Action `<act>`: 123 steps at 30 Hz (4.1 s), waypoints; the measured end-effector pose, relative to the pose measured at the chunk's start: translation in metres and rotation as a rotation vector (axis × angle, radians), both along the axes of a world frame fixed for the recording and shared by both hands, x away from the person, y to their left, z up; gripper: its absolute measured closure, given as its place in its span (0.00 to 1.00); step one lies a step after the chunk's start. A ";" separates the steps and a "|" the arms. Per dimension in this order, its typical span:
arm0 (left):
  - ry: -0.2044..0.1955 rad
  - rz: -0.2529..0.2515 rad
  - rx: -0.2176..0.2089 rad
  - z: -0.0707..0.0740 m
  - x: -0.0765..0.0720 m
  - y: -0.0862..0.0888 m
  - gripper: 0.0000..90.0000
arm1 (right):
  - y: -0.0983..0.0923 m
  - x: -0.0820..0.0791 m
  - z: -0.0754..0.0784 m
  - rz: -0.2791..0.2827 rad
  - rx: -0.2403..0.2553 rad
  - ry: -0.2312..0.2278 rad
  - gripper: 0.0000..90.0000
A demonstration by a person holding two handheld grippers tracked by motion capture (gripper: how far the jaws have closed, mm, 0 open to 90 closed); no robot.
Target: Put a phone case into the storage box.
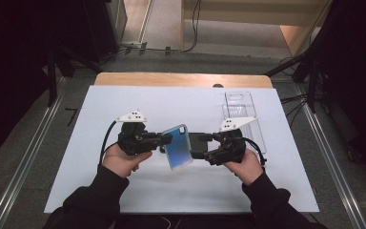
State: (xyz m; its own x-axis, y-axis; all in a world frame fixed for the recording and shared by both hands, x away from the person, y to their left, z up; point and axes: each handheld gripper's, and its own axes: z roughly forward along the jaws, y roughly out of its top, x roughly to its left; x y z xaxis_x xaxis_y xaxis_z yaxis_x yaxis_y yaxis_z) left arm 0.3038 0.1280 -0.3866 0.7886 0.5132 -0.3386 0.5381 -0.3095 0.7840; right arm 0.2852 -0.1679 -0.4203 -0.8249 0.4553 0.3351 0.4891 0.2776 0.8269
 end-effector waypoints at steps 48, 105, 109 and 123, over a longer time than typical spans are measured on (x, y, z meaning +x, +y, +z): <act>0.021 0.134 0.041 -0.004 -0.015 -0.030 0.90 | 0.057 -0.021 -0.013 -0.372 -0.073 -0.045 0.00; 0.022 0.129 0.030 -0.003 -0.022 -0.038 0.88 | 0.061 -0.018 -0.016 -0.347 -0.078 -0.049 0.18; 0.013 0.123 0.036 -0.003 -0.023 -0.040 0.78 | 0.062 -0.019 -0.015 -0.337 -0.073 -0.066 0.18; 0.017 0.110 0.028 0.010 -0.023 -0.026 0.53 | 0.048 -0.013 -0.017 -0.366 -0.086 -0.042 0.18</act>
